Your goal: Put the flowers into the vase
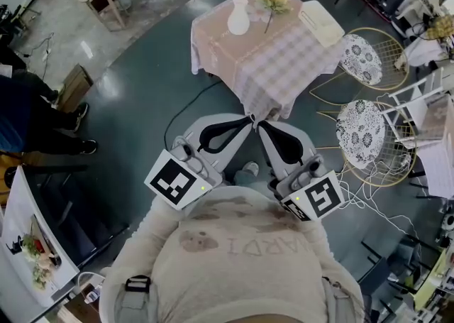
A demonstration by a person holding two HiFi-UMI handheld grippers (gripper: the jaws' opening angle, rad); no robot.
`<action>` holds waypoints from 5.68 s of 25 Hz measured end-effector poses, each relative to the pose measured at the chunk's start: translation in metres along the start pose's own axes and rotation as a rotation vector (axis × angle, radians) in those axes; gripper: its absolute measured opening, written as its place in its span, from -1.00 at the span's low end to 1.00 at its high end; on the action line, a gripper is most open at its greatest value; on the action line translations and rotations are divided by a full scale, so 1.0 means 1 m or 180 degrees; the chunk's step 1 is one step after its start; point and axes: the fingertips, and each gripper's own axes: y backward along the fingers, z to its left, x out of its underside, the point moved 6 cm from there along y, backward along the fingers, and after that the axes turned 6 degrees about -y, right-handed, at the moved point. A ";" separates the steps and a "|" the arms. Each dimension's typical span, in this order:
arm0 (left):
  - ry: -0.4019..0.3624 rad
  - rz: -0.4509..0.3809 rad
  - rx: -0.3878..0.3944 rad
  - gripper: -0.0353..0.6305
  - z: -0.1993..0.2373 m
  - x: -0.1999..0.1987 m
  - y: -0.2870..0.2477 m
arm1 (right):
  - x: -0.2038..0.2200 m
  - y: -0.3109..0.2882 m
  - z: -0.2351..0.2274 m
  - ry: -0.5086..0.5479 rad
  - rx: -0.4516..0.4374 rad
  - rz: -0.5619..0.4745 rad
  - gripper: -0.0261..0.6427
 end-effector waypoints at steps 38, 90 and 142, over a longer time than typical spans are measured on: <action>0.0067 -0.0007 -0.0223 -0.82 0.157 0.034 -0.111 | -0.010 -0.117 -0.165 -0.0244 0.0005 -0.0006 -0.69; 0.0459 -0.0053 0.0568 -0.76 0.462 0.098 -0.240 | 0.028 -0.321 -0.426 -0.0837 0.1640 0.0736 -0.66; 0.0661 0.0783 0.0040 -0.76 0.504 0.215 -0.281 | 0.256 -0.369 -0.629 -0.2209 0.1908 0.2230 -0.79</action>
